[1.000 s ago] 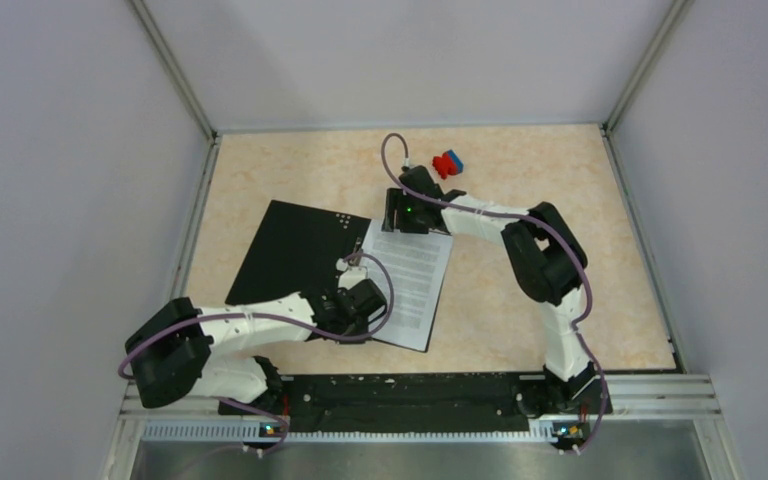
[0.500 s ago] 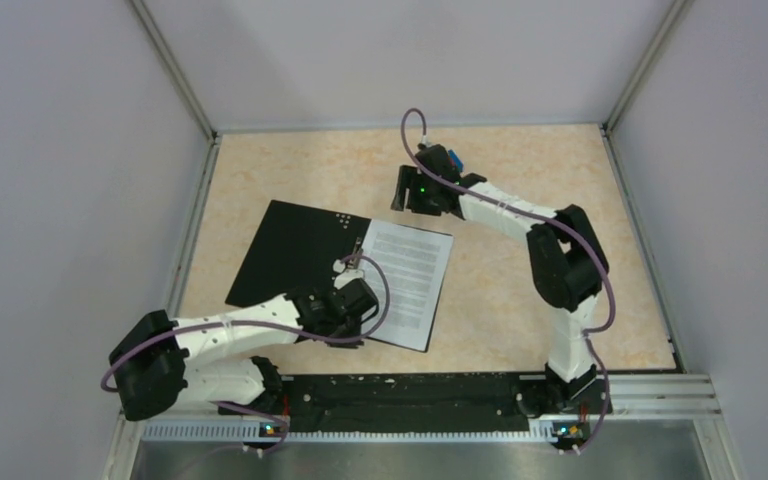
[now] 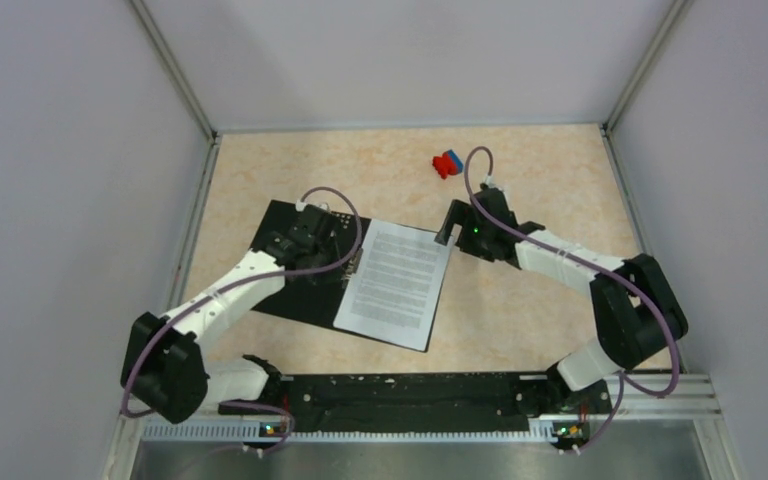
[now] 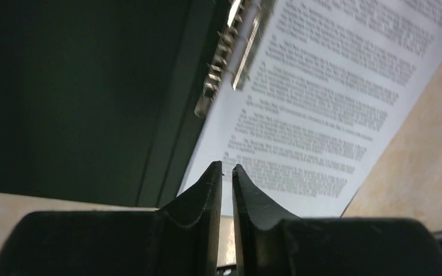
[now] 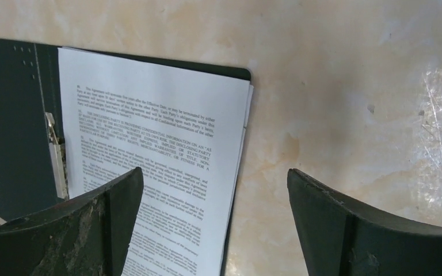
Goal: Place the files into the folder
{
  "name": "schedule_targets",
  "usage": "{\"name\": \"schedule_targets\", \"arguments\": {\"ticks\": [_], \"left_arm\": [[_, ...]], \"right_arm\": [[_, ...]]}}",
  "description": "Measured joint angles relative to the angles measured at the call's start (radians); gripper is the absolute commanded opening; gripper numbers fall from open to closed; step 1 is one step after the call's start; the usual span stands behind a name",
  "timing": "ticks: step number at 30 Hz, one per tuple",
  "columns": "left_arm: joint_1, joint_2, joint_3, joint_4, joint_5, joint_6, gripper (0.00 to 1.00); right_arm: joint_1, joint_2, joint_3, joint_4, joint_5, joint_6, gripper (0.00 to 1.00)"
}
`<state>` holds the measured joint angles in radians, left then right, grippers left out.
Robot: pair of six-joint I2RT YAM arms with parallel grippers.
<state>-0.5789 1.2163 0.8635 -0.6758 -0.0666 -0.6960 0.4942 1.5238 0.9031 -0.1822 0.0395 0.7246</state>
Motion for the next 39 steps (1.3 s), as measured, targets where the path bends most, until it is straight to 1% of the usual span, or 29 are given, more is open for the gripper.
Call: {"name": "schedule_targets", "arguments": {"ticks": [3,7,13,26,31,33,36,39], "left_arm": [[0.11,0.095,0.033,0.057,0.024,0.04,0.18],[0.206,0.193,0.04,0.111,0.056,0.071,0.18],[0.274,0.258,0.043,0.151,0.1,0.079,0.17],[0.283,0.266,0.038,0.206,0.145,0.066,0.15],[0.283,0.286,0.023,0.229,0.148,0.054,0.14],[0.283,0.297,0.023,0.23,0.141,0.046,0.15],[0.283,0.323,0.023,0.24,0.105,0.037,0.19],[0.283,0.385,0.038,0.257,0.076,0.032,0.21]], "right_arm": [[0.0,-0.002,-0.048,0.042,-0.009,0.029,0.97],[0.001,0.016,-0.064,0.106,-0.023,0.067,0.98],[0.007,0.107,-0.056,0.187,-0.03,0.109,0.99],[0.082,0.229,0.063,0.188,0.018,0.137,0.99],[0.106,0.241,0.087,0.163,0.042,0.135,0.99],[0.107,0.241,0.088,0.159,0.047,0.135,0.99],[0.107,0.241,0.089,0.156,0.051,0.133,0.99],[0.107,0.241,0.097,0.138,0.05,0.128,0.99]]}}
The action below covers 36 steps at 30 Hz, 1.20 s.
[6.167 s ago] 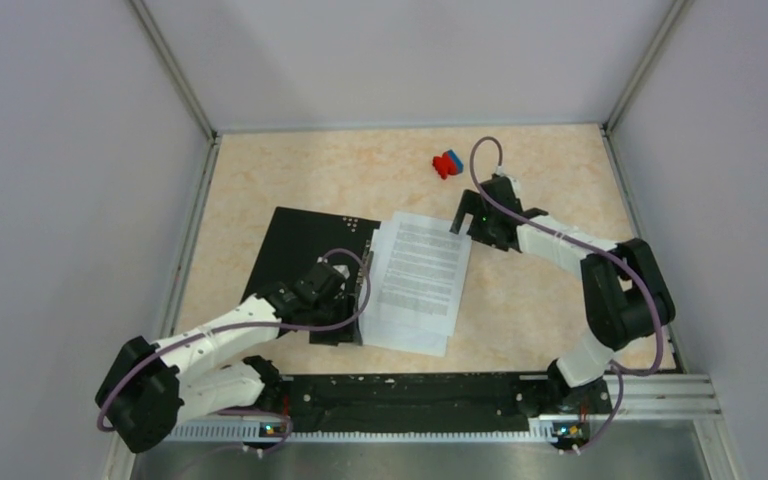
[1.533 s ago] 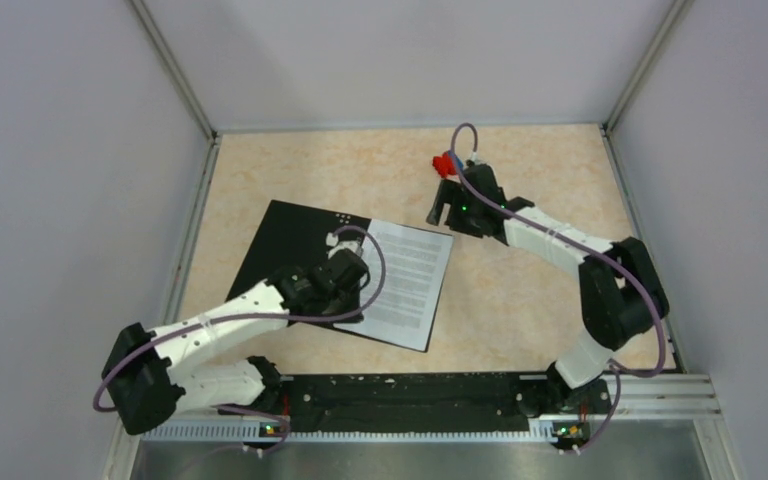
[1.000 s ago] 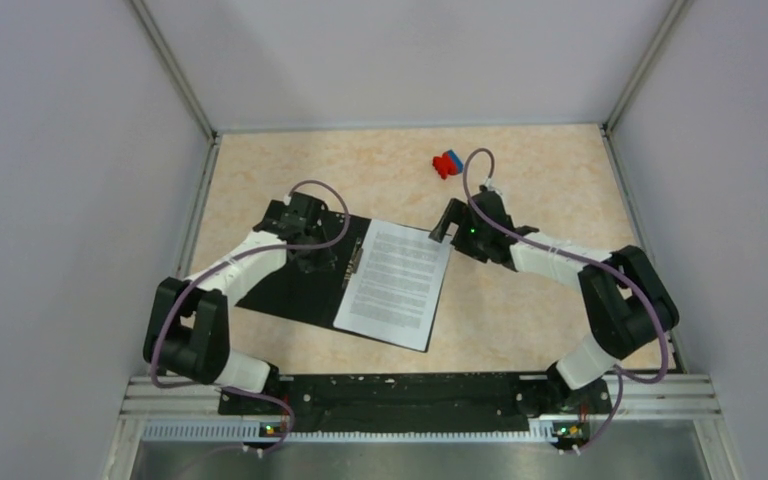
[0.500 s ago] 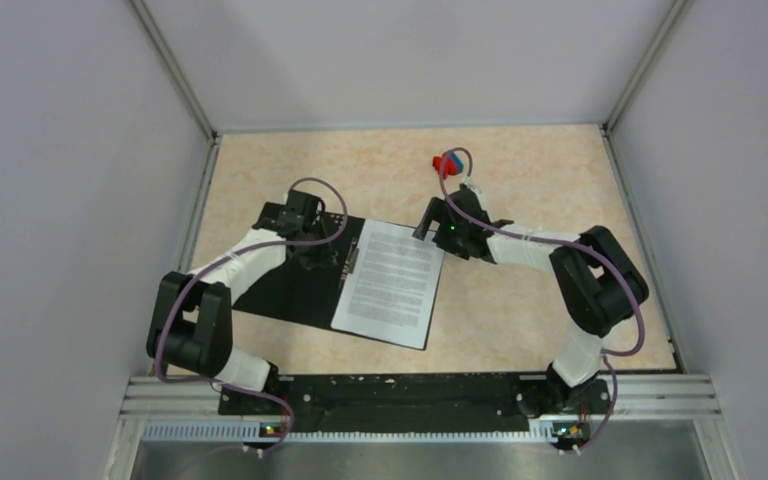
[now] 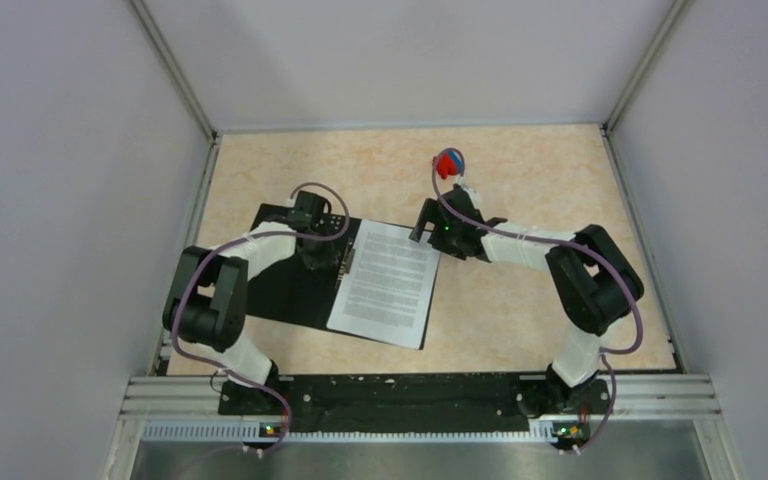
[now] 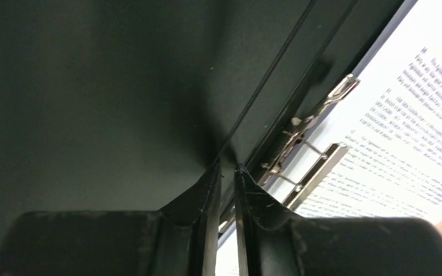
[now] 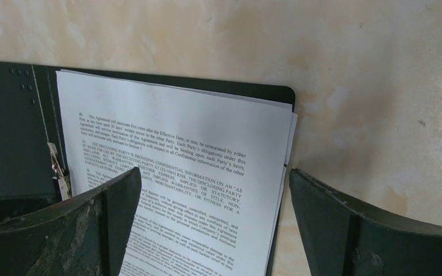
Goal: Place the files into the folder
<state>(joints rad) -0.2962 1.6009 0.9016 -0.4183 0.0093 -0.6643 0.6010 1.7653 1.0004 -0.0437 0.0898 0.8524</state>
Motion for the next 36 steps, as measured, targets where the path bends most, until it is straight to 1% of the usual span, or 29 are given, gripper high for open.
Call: {"name": "schedule_targets", "arguments": {"ticks": [1,7,14,20,27,31,36], "left_arm": [[0.0,0.029,0.013,0.006,-0.002,-0.003,0.21],[-0.024,0.092,0.082,0.033,-0.011,-0.02,0.18],[-0.116,0.114,0.112,0.021,-0.06,-0.063,0.17],[-0.183,0.154,0.161,-0.007,-0.061,-0.094,0.17],[-0.196,0.175,0.187,-0.01,-0.051,-0.101,0.16],[-0.197,0.176,0.19,-0.009,-0.047,-0.101,0.16],[-0.198,0.18,0.191,-0.004,-0.04,-0.101,0.16]], "right_arm": [[0.0,0.0,0.002,-0.006,0.0,-0.003,0.99],[-0.002,0.0,0.004,-0.01,-0.01,-0.019,0.99],[-0.041,0.025,0.044,-0.039,-0.008,-0.06,0.99],[-0.096,0.058,0.09,-0.059,-0.005,-0.105,0.99],[-0.113,0.061,0.101,-0.084,-0.004,-0.147,0.99],[-0.113,0.032,0.088,-0.103,-0.005,-0.154,0.99],[-0.113,-0.072,0.007,-0.115,-0.012,-0.152,0.99]]}}
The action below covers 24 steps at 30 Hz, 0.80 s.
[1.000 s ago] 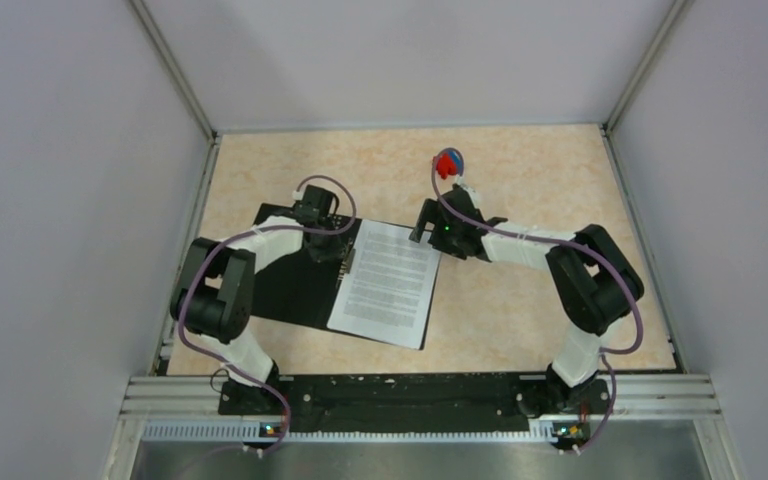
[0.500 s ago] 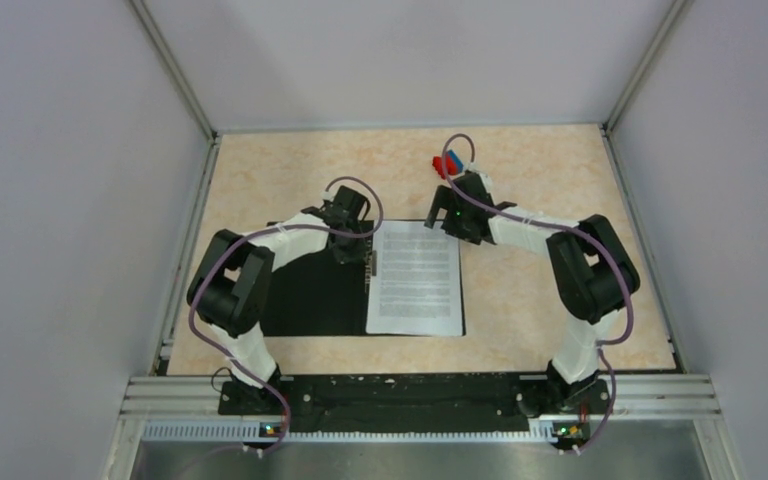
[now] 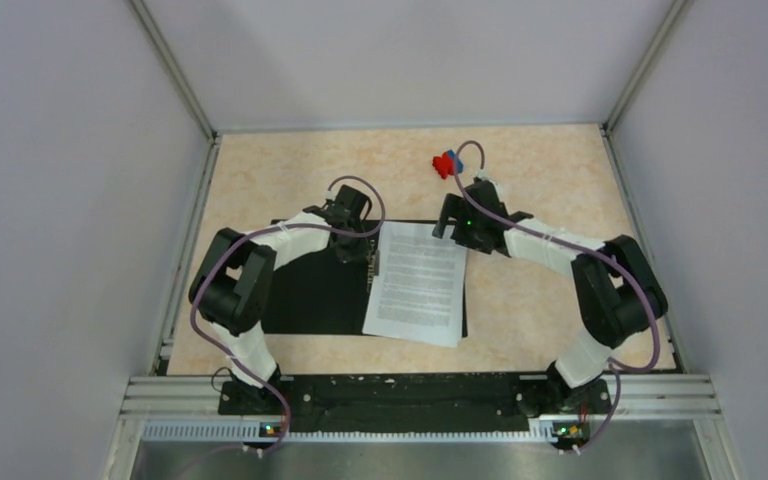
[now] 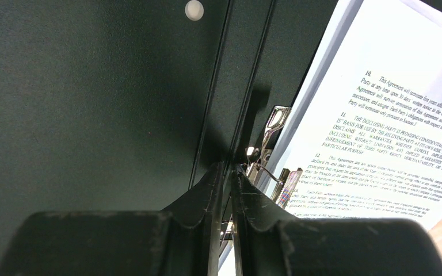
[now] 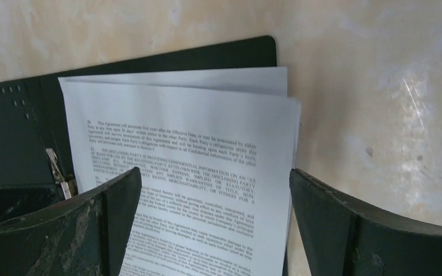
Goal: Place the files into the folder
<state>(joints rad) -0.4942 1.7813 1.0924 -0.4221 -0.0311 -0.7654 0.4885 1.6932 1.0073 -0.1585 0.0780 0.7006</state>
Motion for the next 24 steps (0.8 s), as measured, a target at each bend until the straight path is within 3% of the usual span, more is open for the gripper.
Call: {"name": "schedule_targets", "arguments": {"ticks": [7,14,24], "left_arm": [[0.0,0.004,0.0,0.013,0.013,0.0,0.16],[0.0,0.004,0.0,0.015,0.016,0.0,0.16],[0.0,0.004,0.0,0.015,0.016,0.003,0.15]], "right_arm": [[0.0,-0.107,-0.104,-0.013,-0.013,0.01,0.99],[0.0,-0.004,-0.007,-0.032,-0.007,0.006,0.99],[-0.008,0.035,0.002,-0.063,0.069,0.006,0.99]]}}
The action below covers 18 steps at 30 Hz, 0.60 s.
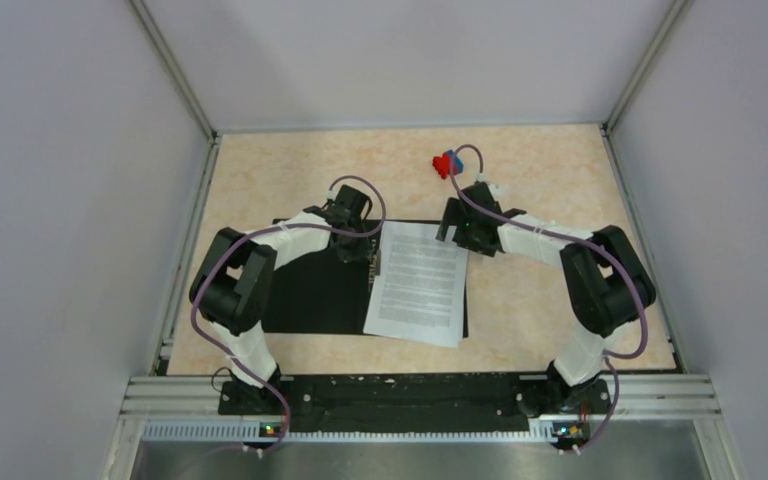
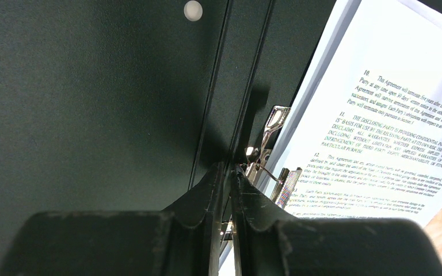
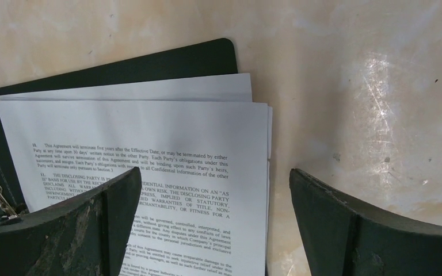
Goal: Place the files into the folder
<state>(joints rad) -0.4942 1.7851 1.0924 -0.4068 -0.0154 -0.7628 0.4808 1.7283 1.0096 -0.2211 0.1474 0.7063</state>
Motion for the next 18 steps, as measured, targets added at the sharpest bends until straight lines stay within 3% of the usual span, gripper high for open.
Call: {"name": "schedule_targets", "arguments": {"ticks": [8,18], "left_arm": [[0.0,0.0,0.0,0.001,0.0,0.003,0.15],[0.0,0.006,0.007,-0.002,0.0,0.006,0.15]], "right_arm": [[-0.002,0.014,0.01,0.018,-0.015,0.001,0.99],[-0.006,0.138,0.171,0.002,-0.04,0.0,0.99]]}}
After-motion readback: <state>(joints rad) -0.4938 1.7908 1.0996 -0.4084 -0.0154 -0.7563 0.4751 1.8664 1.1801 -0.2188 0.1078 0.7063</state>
